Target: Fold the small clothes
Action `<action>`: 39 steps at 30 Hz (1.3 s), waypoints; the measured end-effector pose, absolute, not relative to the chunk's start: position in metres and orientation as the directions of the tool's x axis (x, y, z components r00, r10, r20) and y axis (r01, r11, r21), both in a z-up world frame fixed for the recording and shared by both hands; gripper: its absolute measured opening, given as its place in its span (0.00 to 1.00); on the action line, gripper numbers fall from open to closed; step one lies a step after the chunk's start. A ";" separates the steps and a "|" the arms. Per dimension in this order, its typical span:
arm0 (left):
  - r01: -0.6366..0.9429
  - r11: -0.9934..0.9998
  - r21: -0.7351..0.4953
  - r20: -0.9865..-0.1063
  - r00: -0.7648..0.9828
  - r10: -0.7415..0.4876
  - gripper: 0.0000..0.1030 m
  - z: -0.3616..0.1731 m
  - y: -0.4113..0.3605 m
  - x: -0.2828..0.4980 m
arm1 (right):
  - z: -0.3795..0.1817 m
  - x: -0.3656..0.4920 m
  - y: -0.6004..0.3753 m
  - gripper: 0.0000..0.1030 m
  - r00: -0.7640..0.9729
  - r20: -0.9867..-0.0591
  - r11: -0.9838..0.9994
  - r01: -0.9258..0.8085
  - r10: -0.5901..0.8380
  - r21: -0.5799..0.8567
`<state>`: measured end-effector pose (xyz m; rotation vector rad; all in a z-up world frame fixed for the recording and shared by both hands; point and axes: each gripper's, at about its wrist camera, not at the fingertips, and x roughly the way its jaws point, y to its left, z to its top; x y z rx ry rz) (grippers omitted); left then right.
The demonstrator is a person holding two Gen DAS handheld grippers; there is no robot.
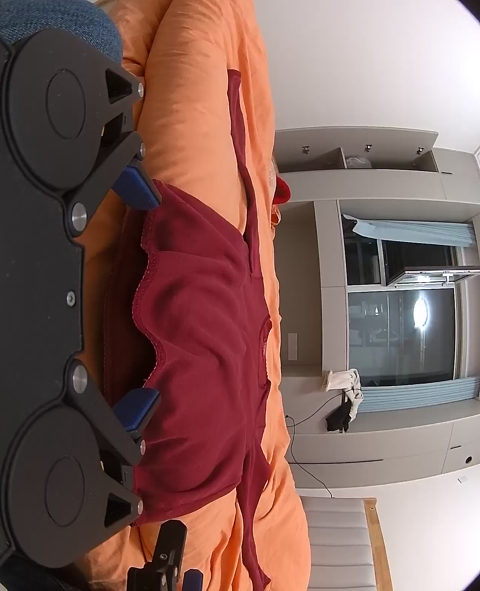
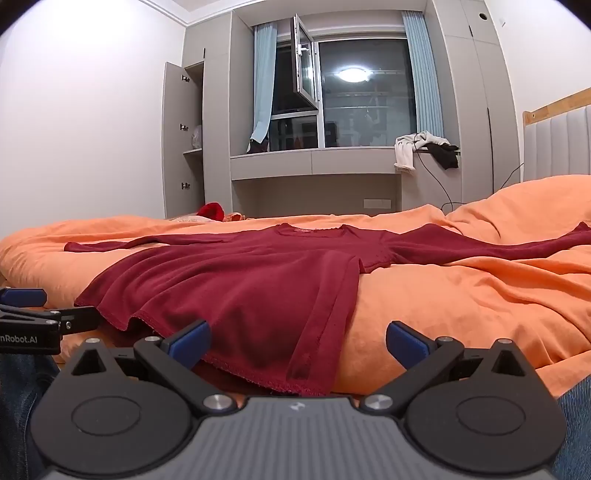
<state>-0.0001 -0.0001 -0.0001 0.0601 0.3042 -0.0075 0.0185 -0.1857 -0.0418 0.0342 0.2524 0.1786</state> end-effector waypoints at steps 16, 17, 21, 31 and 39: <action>0.019 0.998 0.059 -0.304 0.953 0.000 1.00 0.000 0.000 0.000 | -0.042 0.018 -0.186 1.00 0.952 -0.249 0.984 -0.171 0.179 0.056; 0.018 0.998 0.059 -0.304 0.953 0.000 1.00 0.000 0.000 0.000 | -0.042 0.018 -0.186 1.00 0.952 -0.249 0.984 -0.171 0.180 0.056; 0.019 0.998 0.058 -0.304 0.953 0.000 0.99 0.000 0.000 0.000 | -0.042 0.017 -0.187 1.00 0.951 -0.250 0.984 -0.171 0.179 0.055; 0.019 0.998 0.057 -0.306 0.952 0.000 0.99 0.000 0.000 0.000 | -0.043 0.017 -0.187 1.00 0.951 -0.253 0.984 -0.171 0.179 0.055; 0.019 0.998 0.056 -0.307 0.952 -0.001 0.99 0.000 0.000 0.000 | -0.043 0.017 -0.187 1.00 0.950 -0.255 0.984 -0.171 0.179 0.055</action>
